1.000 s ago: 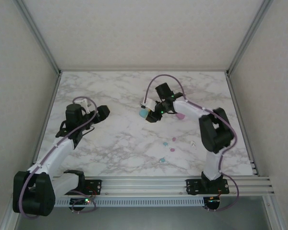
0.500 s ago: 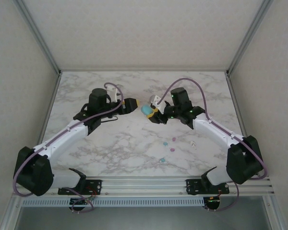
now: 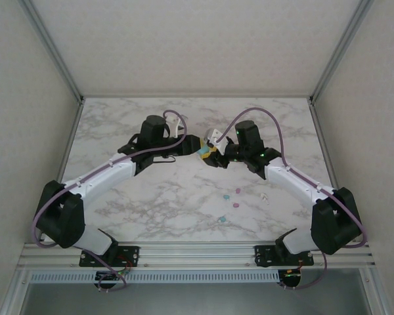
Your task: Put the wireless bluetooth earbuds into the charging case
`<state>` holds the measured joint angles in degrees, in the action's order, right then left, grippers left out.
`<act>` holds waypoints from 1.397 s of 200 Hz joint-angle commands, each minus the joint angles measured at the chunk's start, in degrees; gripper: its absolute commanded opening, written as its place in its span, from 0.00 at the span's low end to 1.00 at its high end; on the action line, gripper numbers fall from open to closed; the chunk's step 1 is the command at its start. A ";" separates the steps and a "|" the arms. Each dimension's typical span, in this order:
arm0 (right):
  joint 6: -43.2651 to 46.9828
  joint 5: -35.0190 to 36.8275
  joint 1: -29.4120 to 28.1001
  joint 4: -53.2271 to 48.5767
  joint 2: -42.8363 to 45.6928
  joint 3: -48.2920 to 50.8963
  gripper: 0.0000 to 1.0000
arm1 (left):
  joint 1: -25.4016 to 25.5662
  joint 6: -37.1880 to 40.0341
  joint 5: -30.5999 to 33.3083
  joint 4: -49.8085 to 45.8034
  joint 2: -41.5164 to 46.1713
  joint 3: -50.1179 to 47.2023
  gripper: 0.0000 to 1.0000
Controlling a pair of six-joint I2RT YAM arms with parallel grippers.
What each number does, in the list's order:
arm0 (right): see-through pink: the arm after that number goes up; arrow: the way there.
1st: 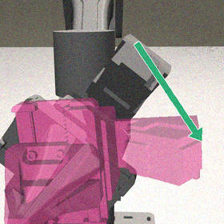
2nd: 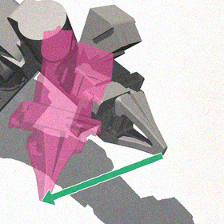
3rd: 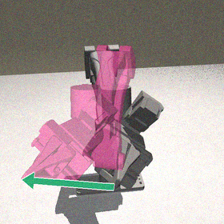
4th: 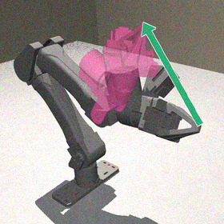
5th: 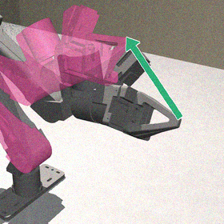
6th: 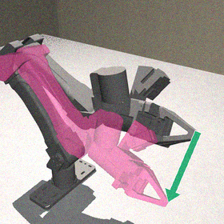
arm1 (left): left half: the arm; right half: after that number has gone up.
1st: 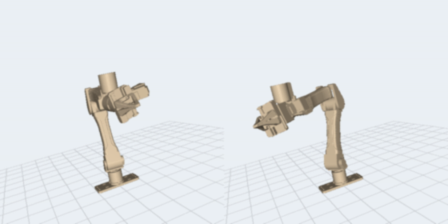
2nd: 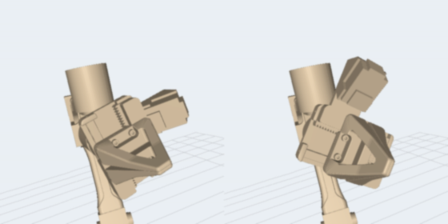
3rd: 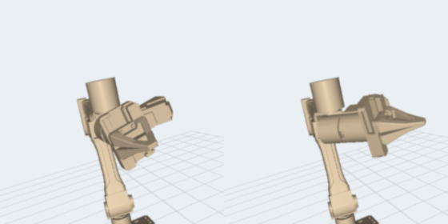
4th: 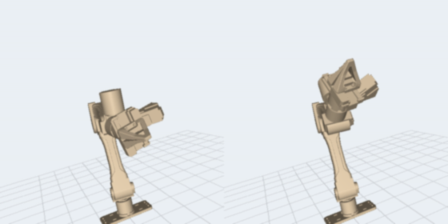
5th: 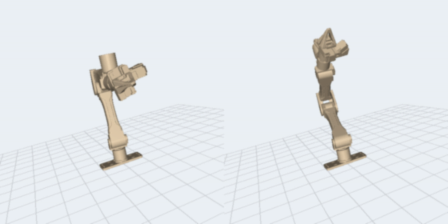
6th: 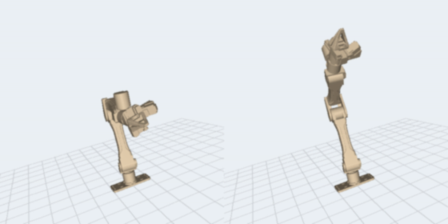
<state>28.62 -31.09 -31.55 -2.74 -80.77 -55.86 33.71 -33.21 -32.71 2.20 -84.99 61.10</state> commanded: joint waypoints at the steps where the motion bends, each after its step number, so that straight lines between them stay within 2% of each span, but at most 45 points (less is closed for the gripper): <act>1: -1.46 2.05 -0.54 3.13 1.61 0.62 0.37 | 0.89 -0.51 -1.81 -1.39 -1.05 2.61 0.32; 18: -1.82 3.90 -0.60 4.02 2.09 0.95 0.39 | 0.92 -1.75 -0.58 -0.97 -0.89 2.16 0.23; 45: -3.28 7.33 -0.53 8.86 5.14 3.75 0.44 | 0.91 -7.13 0.46 4.24 0.52 -0.24 0.20; 61: -3.53 8.30 -0.61 11.34 7.35 5.50 0.51 | 0.91 -10.83 -0.22 8.41 1.17 -1.37 0.18; 88: -4.31 5.72 0.31 15.59 10.35 8.42 0.60 | 0.86 -17.22 -0.56 14.11 2.90 -3.32 0.16; 122: -4.72 -7.96 4.06 18.58 11.10 10.11 0.60 | 0.83 -23.71 -1.82 19.02 4.48 -4.83 0.16; 163: -8.75 -12.05 8.42 25.92 10.54 11.36 0.61 | 0.79 -28.90 -1.52 23.78 6.66 -7.10 0.16; 186: -10.65 -15.23 8.79 29.67 10.28 11.06 0.61 | 0.81 -29.90 -1.64 24.60 7.29 -7.27 0.17; 279: -13.44 -15.23 7.03 35.26 5.78 6.43 0.59 | 0.87 -34.20 -1.36 27.83 7.34 -7.49 0.17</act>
<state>16.80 -45.28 -24.03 28.32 -74.11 -46.37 34.15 -65.98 -33.26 27.31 -79.48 54.19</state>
